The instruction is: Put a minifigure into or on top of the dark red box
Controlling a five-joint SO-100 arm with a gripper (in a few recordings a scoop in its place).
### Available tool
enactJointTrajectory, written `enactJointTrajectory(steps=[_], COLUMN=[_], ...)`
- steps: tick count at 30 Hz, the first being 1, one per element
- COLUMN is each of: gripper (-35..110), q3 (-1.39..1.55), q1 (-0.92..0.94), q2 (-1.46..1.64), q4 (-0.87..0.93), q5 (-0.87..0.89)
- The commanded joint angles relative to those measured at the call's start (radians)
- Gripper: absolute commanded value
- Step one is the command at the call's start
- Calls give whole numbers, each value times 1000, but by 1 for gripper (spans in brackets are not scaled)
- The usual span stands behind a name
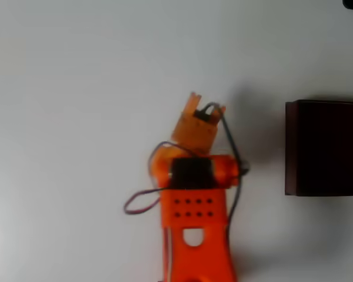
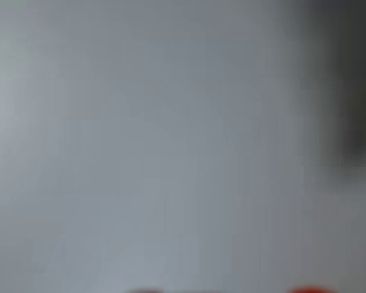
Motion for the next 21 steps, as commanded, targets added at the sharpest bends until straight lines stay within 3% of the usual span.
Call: enactJointTrajectory(steps=[1,9,21], gripper=[1,1,0], q3=[-38,-98,-41], q1=[83,218,443], q2=[61,127,390], q4=[-60,-114,-160], q5=[-290,-784,-1181])
